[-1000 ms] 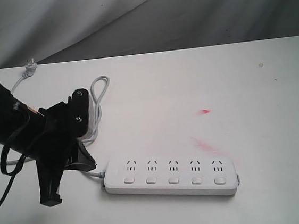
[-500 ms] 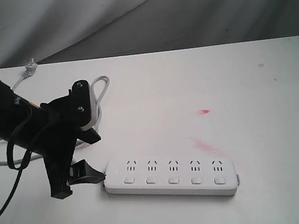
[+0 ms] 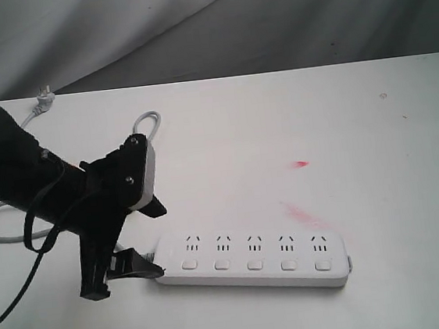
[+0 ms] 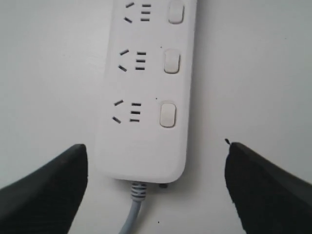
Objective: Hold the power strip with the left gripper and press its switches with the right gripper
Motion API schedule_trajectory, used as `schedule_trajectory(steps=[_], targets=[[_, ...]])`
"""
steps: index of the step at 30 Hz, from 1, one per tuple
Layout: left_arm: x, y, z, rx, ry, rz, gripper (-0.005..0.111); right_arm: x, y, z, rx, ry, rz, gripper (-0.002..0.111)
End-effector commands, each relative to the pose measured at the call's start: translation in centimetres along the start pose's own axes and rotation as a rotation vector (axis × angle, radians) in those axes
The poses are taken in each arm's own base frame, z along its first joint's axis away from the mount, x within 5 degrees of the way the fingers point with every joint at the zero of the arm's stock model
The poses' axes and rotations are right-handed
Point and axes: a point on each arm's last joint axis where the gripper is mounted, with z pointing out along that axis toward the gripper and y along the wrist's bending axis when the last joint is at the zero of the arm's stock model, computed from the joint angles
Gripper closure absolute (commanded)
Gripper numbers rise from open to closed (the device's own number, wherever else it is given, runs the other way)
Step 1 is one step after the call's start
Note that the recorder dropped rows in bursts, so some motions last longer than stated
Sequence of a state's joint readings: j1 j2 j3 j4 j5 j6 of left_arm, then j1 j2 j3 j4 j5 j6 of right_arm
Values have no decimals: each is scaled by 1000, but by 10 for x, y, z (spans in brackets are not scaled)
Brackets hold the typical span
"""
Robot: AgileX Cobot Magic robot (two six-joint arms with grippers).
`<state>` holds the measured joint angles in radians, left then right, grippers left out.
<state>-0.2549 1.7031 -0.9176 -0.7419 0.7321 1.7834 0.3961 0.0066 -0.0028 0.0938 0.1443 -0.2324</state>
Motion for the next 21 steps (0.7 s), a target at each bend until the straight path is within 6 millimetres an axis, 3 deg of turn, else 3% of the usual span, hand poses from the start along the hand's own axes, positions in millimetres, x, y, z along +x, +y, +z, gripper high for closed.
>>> schedule_trajectory(steps=[1,4,10,21], targets=[[2,3,12,11,-6,20,33,0,0,0,8,-11,5,108],[5,6,20,0,-12,31,33,0,0,0,8,-11,5,108],[9,11,23,-40,16,62,17,0,0,0,8,-11,5,108],[21,12,43,8,43,26,17,0,0,0,8,-11,5,108]])
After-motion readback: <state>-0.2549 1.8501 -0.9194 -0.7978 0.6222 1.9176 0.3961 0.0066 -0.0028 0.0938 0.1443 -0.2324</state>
